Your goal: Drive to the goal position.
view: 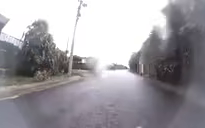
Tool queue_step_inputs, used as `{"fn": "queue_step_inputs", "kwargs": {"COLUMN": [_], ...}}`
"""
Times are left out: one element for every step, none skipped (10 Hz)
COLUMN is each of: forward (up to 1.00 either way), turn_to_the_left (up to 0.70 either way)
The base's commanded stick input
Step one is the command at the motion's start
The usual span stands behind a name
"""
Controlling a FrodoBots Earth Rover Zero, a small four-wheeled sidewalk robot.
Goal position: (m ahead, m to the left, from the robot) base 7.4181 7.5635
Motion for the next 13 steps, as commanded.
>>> {"fn": "queue_step_inputs", "kwargs": {"forward": [0.70, 0.70, 0.70, 0.70, 0.70, 0.70, 0.70, 0.70, 0.70, 0.70, 0.70, 0.70, 0.70], "turn_to_the_left": [0.00, 0.00, 0.00, 0.00, 0.00, 0.00, 0.00, 0.00, 0.00, 0.00, 0.00, 0.00, 0.00]}}
